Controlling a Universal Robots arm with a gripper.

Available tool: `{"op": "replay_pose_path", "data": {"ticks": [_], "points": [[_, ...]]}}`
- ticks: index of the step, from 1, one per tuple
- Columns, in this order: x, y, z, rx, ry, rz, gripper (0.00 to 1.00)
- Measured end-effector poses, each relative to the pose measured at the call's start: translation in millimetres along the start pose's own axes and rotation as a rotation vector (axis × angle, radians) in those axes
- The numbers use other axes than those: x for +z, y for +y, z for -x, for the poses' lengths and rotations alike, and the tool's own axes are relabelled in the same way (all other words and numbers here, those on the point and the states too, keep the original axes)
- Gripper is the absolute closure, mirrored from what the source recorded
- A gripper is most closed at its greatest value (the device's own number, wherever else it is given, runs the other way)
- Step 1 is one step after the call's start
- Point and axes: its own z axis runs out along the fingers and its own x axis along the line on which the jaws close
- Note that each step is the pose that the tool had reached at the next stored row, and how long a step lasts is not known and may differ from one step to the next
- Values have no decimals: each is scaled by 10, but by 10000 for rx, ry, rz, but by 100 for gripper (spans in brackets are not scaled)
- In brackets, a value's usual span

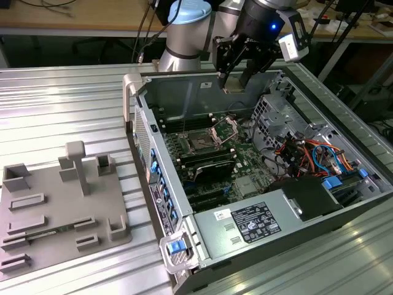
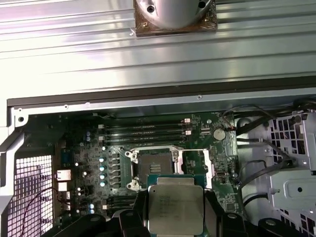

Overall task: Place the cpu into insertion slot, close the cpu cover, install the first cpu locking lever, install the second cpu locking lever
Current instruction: 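Place the cpu into insertion slot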

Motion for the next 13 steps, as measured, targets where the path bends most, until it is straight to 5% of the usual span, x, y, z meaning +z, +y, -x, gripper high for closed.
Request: {"op": "replay_pose_path", "data": {"ticks": [13], "points": [[2, -2, -23, 192, -18, 4, 45]]}}
